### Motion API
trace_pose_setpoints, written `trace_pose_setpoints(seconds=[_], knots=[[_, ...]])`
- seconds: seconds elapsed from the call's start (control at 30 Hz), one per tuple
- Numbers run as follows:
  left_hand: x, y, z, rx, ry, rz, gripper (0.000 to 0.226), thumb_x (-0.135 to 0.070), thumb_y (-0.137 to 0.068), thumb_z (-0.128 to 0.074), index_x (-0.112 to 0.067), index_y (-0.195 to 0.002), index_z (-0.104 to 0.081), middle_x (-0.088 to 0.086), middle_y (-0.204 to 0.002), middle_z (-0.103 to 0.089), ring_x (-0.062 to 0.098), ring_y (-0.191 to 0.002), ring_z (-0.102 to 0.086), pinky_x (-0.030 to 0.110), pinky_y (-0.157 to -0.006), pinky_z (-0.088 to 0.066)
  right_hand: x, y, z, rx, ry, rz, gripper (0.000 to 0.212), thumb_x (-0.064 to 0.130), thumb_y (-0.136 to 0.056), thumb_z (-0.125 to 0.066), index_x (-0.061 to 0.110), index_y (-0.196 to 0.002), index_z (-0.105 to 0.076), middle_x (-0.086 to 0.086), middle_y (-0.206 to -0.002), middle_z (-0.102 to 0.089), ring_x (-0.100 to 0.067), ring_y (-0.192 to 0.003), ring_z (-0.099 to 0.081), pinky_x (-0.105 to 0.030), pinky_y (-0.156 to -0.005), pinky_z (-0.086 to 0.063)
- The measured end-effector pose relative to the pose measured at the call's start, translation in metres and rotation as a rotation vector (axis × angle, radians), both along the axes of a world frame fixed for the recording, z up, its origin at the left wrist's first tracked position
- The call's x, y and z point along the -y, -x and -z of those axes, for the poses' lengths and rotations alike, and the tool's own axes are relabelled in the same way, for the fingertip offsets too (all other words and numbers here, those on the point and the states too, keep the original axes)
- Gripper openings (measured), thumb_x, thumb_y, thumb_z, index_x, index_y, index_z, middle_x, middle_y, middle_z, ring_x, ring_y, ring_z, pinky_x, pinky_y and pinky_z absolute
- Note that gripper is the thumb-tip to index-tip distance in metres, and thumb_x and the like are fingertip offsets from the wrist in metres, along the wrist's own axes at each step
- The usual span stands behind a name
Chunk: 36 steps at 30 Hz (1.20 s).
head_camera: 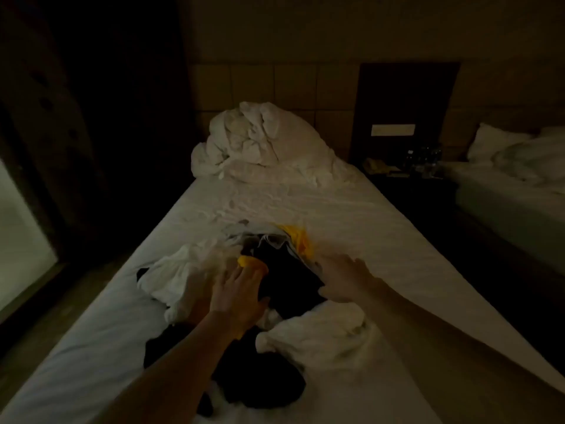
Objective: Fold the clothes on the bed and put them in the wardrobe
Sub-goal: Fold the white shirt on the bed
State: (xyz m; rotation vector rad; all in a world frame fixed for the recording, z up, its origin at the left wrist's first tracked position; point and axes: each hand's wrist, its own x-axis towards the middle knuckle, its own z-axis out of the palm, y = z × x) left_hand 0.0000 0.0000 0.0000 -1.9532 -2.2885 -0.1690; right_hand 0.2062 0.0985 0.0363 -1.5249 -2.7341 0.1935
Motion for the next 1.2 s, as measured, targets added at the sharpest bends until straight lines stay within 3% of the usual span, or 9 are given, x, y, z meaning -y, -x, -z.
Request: trace_pose_setpoints(seconds=[0.17, 0.4, 0.5, 0.63, 0.73, 0.83, 0.93, 1.07, 1.2], knots=[[0.013, -0.019, 0.047, -0.015, 0.108, 0.066, 0.054, -0.055, -0.094, -0.04, -0.03, -0.142, -0.035, -0.006, -0.152, -0.032, 0.018, -0.14, -0.033, 0.038, -0.111, -0.029, 0.034, -0.008, 0.05, 0.151, 0.269, -0.11, 0.09, 0.04, -0.085, -0.071, 0.026, -0.155, -0.015, -0.004, -0.159, -0.025, -0.031, -0.142, -0.029, -0.049, -0.109, -0.035], [0.027, -0.031, 0.085, -0.058, 0.234, 0.175, 0.056, -0.048, -0.094, -0.046, -0.025, -0.144, -0.034, -0.002, -0.148, -0.038, 0.023, -0.136, -0.038, 0.039, -0.11, -0.03, 0.054, -0.017, 0.116, 0.259, 0.01, -0.114, 0.078, 0.021, -0.09, -0.064, 0.035, -0.151, -0.018, 0.001, -0.147, -0.032, -0.026, -0.132, -0.036, -0.048, -0.101, -0.038], [0.028, -0.036, 0.097, -0.062, 0.225, 0.201, 0.043, -0.041, -0.096, -0.045, -0.024, -0.135, -0.043, -0.001, -0.141, -0.046, 0.021, -0.132, -0.042, 0.037, -0.109, -0.03, 0.051, -0.019, 0.121, 0.157, -0.051, -0.104, 0.044, 0.008, -0.093, -0.051, 0.028, -0.131, -0.042, -0.002, -0.131, -0.049, -0.025, -0.121, -0.048, -0.045, -0.097, -0.037], [0.025, -0.038, 0.095, 0.068, 0.108, 0.22, 0.03, -0.03, -0.097, -0.044, -0.023, -0.126, -0.049, -0.003, -0.133, -0.049, 0.018, -0.127, -0.044, 0.034, -0.103, -0.033, 0.049, -0.024, 0.112, -0.065, -0.024, -0.106, 0.009, 0.018, -0.097, -0.041, 0.024, -0.103, -0.046, -0.001, -0.115, -0.053, -0.025, -0.11, -0.051, -0.044, -0.089, -0.039], [0.019, -0.04, 0.074, 0.26, 0.048, 0.23, 0.008, -0.03, -0.096, -0.046, -0.023, -0.093, -0.046, -0.008, -0.096, -0.048, 0.018, -0.102, -0.055, 0.03, -0.076, -0.039, 0.045, -0.025, 0.08, -0.354, 0.035, -0.061, 0.016, 0.025, -0.102, -0.036, 0.018, -0.097, -0.049, -0.008, -0.104, -0.057, -0.03, -0.099, -0.056, -0.043, -0.082, -0.045], [0.026, -0.054, 0.035, 0.593, -0.093, 0.173, 0.023, -0.021, -0.095, -0.051, -0.026, -0.077, -0.039, -0.011, -0.074, -0.042, 0.004, -0.068, -0.044, 0.027, -0.062, -0.031, 0.054, -0.029, 0.035, -0.608, 0.055, -0.014, 0.023, 0.024, -0.103, -0.037, 0.013, -0.107, -0.057, -0.008, -0.1, -0.061, -0.026, -0.091, -0.059, -0.041, -0.08, -0.048], [0.04, -0.068, -0.018, 0.866, -0.321, 0.095, 0.013, -0.021, -0.099, -0.05, -0.022, -0.086, -0.047, -0.009, -0.076, -0.047, 0.003, -0.067, -0.044, 0.021, -0.06, -0.036, 0.069, -0.036, -0.007, -0.766, -0.045, 0.009, 0.023, 0.023, -0.102, -0.044, 0.009, -0.088, -0.054, -0.01, -0.083, -0.061, -0.024, -0.076, -0.057, -0.04, -0.069, -0.044], [0.069, -0.081, -0.078, 1.131, -0.507, 0.122, 0.005, -0.032, -0.095, -0.057, -0.031, -0.096, -0.052, -0.004, -0.088, -0.059, 0.019, -0.08, -0.061, 0.04, -0.066, -0.052, 0.094, -0.043, -0.068, -0.944, -0.066, 0.055, 0.028, 0.023, -0.1, -0.049, 0.0, -0.083, -0.054, -0.012, -0.077, -0.059, -0.018, -0.071, -0.054, -0.026, -0.061, -0.038], [0.105, -0.091, -0.103, 1.049, -0.437, 0.036, 0.075, -0.063, -0.081, -0.06, -0.033, -0.142, -0.03, -0.002, -0.14, -0.037, 0.017, -0.125, -0.044, 0.033, -0.096, -0.048, 0.118, -0.049, -0.12, -1.087, -0.037, 0.126, 0.022, 0.025, -0.1, -0.048, 0.006, -0.094, -0.059, 0.004, -0.083, -0.056, -0.009, -0.08, -0.052, -0.015, -0.063, -0.037]])
